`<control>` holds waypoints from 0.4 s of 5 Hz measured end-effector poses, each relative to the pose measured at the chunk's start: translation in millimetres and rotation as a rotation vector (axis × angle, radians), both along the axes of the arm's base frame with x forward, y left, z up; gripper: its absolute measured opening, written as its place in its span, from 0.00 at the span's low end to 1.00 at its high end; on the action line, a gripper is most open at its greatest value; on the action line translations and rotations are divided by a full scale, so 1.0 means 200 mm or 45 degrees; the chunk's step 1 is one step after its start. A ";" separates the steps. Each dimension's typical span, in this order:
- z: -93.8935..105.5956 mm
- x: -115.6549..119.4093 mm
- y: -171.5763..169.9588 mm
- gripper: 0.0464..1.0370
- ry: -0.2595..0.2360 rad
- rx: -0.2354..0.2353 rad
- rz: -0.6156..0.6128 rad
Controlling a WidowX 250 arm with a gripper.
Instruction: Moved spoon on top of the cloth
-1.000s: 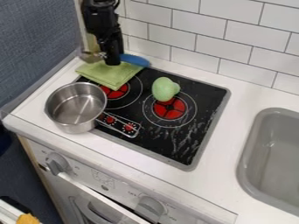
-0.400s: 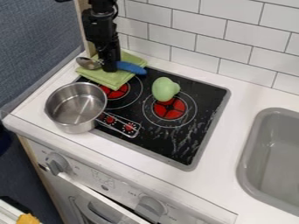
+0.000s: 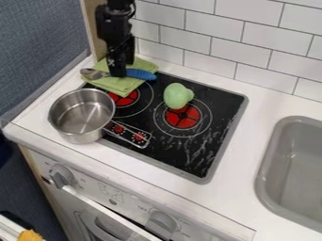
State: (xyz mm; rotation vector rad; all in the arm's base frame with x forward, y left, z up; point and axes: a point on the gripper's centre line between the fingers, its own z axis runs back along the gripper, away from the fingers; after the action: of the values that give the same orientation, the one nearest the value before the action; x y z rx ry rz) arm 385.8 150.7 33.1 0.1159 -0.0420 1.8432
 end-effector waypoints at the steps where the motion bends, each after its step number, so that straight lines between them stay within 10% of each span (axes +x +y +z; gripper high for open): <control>1: 0.03 0.00 -0.01 0.97 -0.003 -0.007 -0.039; 2: 0.17 0.02 -0.08 0.96 -0.061 0.053 -0.123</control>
State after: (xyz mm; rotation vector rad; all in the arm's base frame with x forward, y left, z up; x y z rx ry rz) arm 390.1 134.2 67.6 0.0969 -0.1178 1.7488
